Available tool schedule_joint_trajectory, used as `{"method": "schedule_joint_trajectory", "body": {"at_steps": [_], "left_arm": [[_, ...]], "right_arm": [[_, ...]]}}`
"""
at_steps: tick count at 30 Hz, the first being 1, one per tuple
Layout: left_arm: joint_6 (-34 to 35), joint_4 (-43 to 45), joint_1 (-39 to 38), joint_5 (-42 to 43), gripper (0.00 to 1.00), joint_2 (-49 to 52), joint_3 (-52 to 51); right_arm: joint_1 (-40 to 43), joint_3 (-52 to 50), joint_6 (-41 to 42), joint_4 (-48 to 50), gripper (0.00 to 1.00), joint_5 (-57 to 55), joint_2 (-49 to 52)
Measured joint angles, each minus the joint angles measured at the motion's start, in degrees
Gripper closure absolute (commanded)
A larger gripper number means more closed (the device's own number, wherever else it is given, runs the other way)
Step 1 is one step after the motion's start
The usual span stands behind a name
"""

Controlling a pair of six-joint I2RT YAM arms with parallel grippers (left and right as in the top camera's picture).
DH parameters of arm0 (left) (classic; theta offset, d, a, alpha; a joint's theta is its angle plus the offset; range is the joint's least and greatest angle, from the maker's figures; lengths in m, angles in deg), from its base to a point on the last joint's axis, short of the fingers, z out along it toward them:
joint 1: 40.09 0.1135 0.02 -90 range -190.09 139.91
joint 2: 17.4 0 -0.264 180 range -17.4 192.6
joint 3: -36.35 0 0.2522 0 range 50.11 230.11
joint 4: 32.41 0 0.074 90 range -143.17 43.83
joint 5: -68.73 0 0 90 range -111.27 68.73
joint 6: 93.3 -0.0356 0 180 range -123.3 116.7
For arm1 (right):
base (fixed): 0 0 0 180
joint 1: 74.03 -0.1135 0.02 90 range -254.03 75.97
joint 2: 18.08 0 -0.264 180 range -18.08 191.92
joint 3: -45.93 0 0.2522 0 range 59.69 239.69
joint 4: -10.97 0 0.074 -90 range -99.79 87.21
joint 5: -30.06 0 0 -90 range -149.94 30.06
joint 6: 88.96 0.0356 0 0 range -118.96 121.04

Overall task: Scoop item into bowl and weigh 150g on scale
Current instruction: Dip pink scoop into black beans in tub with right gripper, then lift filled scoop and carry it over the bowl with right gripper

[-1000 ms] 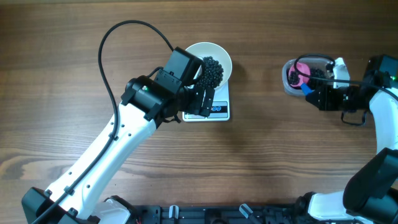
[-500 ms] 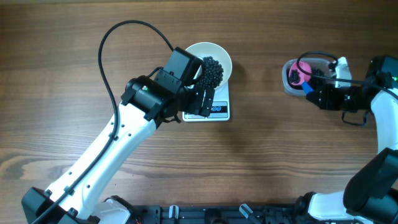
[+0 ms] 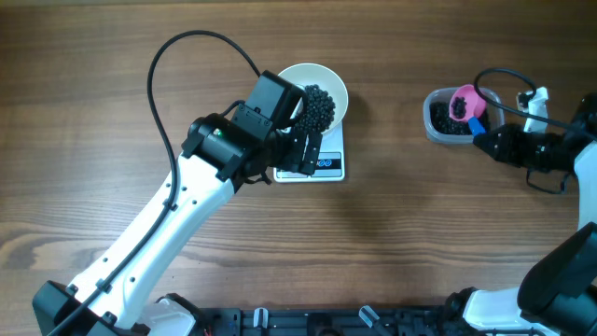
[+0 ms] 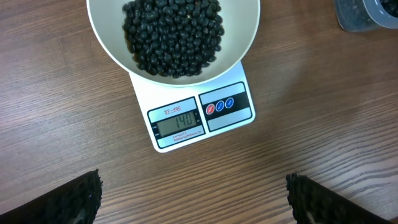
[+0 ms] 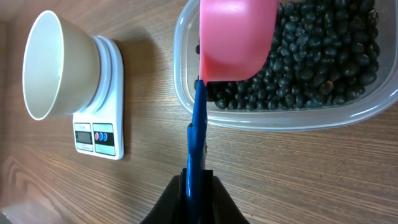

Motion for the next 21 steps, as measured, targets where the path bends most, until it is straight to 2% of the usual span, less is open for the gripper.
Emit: {"method": "schedule_joint_trajectory", "body": {"at_steps": [6, 12, 17, 21], "left_arm": [[0.00, 0.00, 0.00, 0.00, 0.00, 0.00, 0.00], [0.00, -0.02, 0.00, 0.00, 0.00, 0.00, 0.00], [0.00, -0.02, 0.00, 0.00, 0.00, 0.00, 0.00], [0.00, 0.00, 0.00, 0.00, 0.00, 0.00, 0.00]], "right_arm": [[0.00, 0.00, 0.13, 0.42, 0.96, 1.84, 0.00], [0.00, 0.00, 0.39, 2.36, 0.96, 9.33, 0.00], [-0.96, 0.00, 5.49, 7.63, 0.96, 19.30, 0.00], [-5.92, 0.00, 11.23, 13.51, 0.96, 24.20, 0.00]]}}
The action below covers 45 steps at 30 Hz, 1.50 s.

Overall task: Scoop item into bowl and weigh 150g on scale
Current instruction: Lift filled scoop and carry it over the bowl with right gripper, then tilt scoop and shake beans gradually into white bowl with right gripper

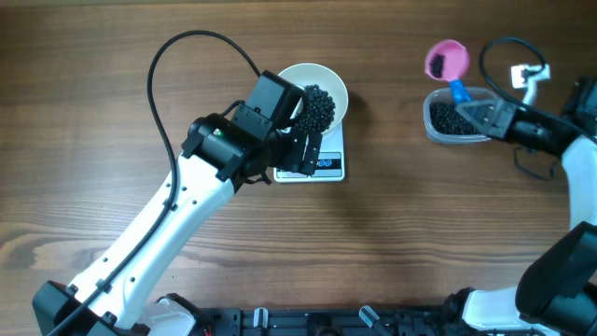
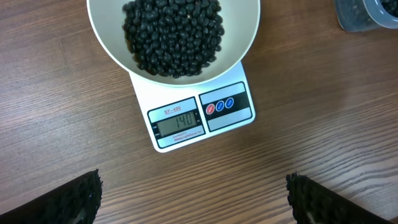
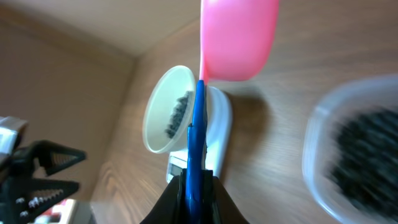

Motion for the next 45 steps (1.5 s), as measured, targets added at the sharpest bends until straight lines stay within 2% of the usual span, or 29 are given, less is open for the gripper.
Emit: {"method": "schedule_joint_trajectory", "body": {"at_steps": [5, 9, 15, 20, 31, 45], "left_arm": [[0.00, -0.02, 0.00, 0.00, 0.00, 0.00, 0.00], [0.00, 0.00, 0.00, 0.00, 0.00, 0.00, 0.00], [0.00, -0.02, 0.00, 0.00, 0.00, 0.00, 0.00], [0.00, 0.00, 0.00, 0.00, 0.00, 0.00, 0.00], [0.00, 0.00, 0.00, 0.00, 0.00, 0.00, 0.00], [0.00, 0.00, 0.00, 0.00, 0.00, 0.00, 0.00]], "right_arm": [[-10.88, -0.02, 4.11, 9.07, 0.96, 1.62, 0.02], [-19.12, -0.02, 5.90, 13.75, 0.96, -1.33, 0.02], [-29.73, -0.02, 6.12, 14.43, 0.96, -15.69, 0.02], [-35.10, -0.02, 1.68, 14.38, 0.96, -27.82, 0.02], [-39.54, -0.02, -9.73, 14.56, 0.96, -41.35, 0.02], [-39.54, -0.02, -12.94, 14.82, 0.96, -42.99, 0.02]]}}
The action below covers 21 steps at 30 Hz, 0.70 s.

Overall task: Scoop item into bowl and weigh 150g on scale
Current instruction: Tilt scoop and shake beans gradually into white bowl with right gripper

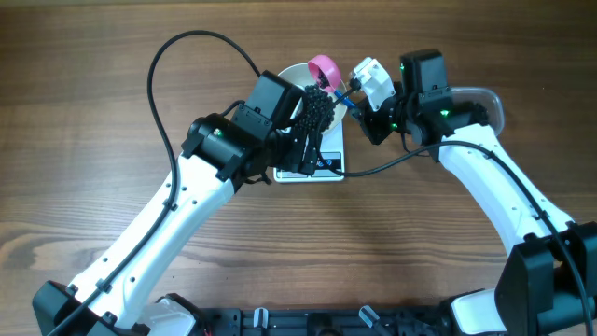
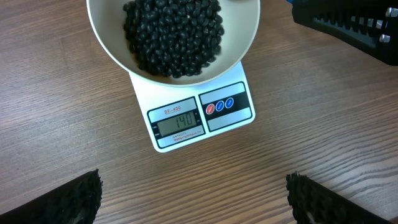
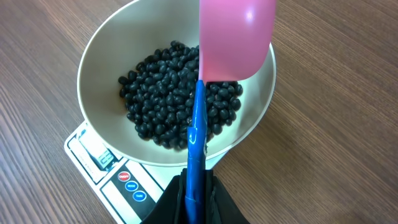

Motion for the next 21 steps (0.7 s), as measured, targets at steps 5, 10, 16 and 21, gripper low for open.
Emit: {"method": "schedule_joint_trajectory", "body": {"at_steps": [5, 10, 16, 21], "left_arm": [[0.00, -0.02, 0.00, 0.00, 0.00, 0.00, 0.00], [0.00, 0.00, 0.00, 0.00, 0.00, 0.00, 0.00], [0.00, -0.02, 0.00, 0.00, 0.00, 0.00, 0.00], [0.00, 0.00, 0.00, 0.00, 0.00, 0.00, 0.00]], "right_arm": [[0.00, 0.00, 0.00, 0.00, 0.95, 0.00, 0.00], [0.00, 0.00, 0.00, 0.00, 0.96, 0.00, 0.00], [0.00, 0.00, -0.68, 1.29, 0.96, -0.42, 0.00], [0.00, 0.00, -2.97, 1.90, 0.96, -0.98, 0.00]]}}
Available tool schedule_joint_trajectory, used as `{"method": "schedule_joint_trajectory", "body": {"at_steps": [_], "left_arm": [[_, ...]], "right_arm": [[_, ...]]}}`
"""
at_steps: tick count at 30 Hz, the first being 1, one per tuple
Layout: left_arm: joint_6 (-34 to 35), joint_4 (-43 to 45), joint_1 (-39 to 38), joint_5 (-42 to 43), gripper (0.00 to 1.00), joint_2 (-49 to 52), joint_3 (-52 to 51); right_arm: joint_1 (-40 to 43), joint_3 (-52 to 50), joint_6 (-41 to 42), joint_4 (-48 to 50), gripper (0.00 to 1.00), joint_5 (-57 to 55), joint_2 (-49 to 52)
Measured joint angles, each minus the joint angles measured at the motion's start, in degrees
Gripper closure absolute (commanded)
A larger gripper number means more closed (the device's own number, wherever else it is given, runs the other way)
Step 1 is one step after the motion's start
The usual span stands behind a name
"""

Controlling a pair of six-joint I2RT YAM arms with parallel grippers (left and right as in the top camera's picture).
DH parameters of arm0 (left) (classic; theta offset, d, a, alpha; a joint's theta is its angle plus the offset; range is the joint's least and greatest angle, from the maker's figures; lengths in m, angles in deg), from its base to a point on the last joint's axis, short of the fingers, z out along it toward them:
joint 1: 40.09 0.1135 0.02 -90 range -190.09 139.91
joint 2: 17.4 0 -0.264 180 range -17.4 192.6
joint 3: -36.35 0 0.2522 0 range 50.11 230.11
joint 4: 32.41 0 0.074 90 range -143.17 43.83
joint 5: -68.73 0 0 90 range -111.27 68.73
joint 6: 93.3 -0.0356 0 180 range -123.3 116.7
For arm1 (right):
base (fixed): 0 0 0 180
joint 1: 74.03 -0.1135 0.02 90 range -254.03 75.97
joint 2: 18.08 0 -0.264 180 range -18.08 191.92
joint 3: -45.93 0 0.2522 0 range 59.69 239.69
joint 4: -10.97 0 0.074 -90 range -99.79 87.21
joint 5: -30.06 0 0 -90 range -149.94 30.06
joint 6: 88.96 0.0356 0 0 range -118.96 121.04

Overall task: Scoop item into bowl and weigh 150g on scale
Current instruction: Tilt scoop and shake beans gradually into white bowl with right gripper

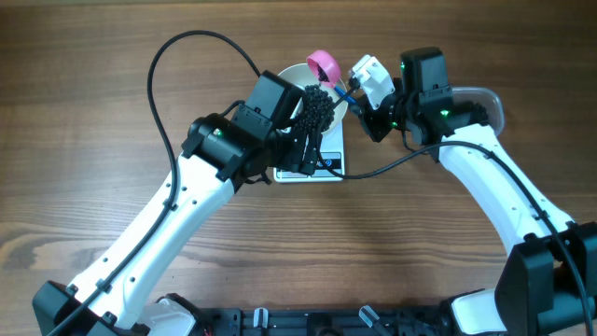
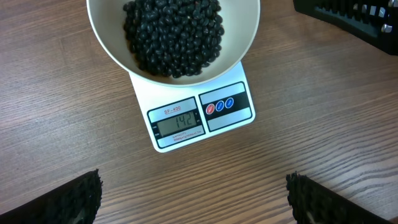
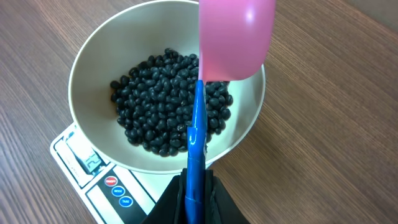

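A white bowl (image 2: 109, 45) heaped with black beans (image 2: 174, 31) stands on a white scale (image 2: 231, 124), whose display (image 2: 180, 122) reads 142. My right gripper (image 3: 196, 186) is shut on the blue handle (image 3: 197, 124) of a pink scoop (image 3: 236, 37). The scoop hangs over the bowl's right side, and its inside is hidden. In the overhead view the scoop (image 1: 324, 66) sits at the bowl's far rim. My left gripper (image 2: 194, 199) hovers open above the bare table in front of the scale, holding nothing.
A clear plastic container (image 1: 480, 96) lies at the right, mostly hidden under my right arm. The left arm (image 1: 168, 224) runs diagonally from the front left corner to the scale. Wood table (image 1: 420, 252) surrounds everything.
The scale reading has gone from 140 to 142. My right gripper with the scoop has shifted slightly over the bowl. The left gripper has not moved.
The scoop was first down in the bean container at the right, with the scale at 140. Then it was lifted above the container. Later it was held over the bowl, still at 140. Now the display shows 142.
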Motion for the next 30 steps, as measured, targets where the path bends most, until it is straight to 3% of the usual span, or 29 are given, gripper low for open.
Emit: {"method": "schedule_joint_trajectory", "body": {"at_steps": [30], "left_arm": [[0.00, -0.02, 0.00, 0.00, 0.00, 0.00, 0.00]], "right_arm": [[0.00, 0.00, 0.02, -0.52, 0.96, 0.35, 0.00]]}}
